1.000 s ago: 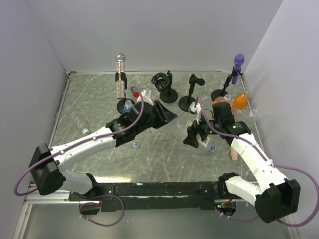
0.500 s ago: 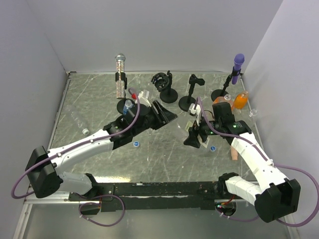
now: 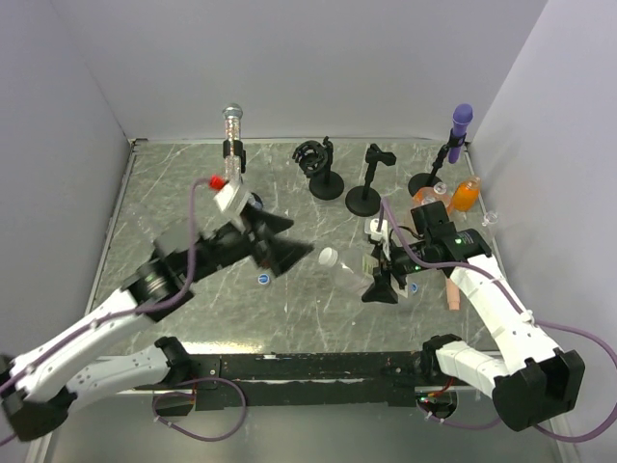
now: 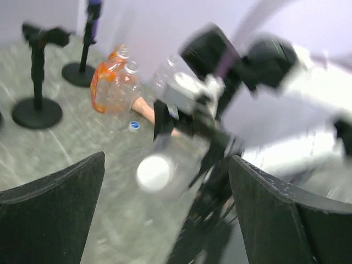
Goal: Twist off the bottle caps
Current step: Unscrew the bottle cap from the plastic bottle.
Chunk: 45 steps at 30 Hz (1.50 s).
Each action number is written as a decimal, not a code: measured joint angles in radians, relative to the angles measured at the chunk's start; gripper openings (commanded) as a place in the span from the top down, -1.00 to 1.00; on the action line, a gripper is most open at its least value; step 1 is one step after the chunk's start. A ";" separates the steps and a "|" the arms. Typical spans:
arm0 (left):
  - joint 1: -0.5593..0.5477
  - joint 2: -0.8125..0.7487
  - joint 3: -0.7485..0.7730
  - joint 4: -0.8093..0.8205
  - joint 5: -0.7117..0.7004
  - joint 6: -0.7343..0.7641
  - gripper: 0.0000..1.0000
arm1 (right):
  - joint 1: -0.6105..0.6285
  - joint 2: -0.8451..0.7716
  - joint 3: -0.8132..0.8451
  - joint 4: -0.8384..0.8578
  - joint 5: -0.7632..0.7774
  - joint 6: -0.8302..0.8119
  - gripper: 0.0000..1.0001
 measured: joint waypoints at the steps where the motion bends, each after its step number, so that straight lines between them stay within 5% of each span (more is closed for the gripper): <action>1: 0.000 -0.052 -0.025 -0.002 0.042 0.082 -0.93 | 0.001 0.003 0.006 -0.025 -0.011 -0.030 0.56; 7: -0.001 -0.293 -0.290 0.070 0.252 0.418 -0.93 | 0.018 0.019 0.012 -0.092 -0.056 -0.160 0.60; 14: -0.001 -0.126 -0.285 0.097 0.418 0.583 -0.93 | 0.031 0.010 -0.031 -0.082 -0.091 -0.216 0.63; 20: 0.000 0.050 -0.219 0.134 0.533 0.608 -0.65 | 0.034 -0.036 -0.117 -0.054 -0.101 -0.230 0.64; 34: -0.065 0.145 -0.148 0.129 0.577 0.647 -0.47 | 0.034 -0.064 -0.133 -0.023 -0.107 -0.233 0.70; 39: -0.094 0.148 -0.132 0.087 0.513 0.690 -0.19 | 0.034 -0.064 -0.133 -0.014 -0.107 -0.229 0.71; 45: -0.103 0.152 -0.120 0.062 0.447 0.714 0.62 | 0.034 -0.063 -0.134 -0.012 -0.105 -0.222 0.72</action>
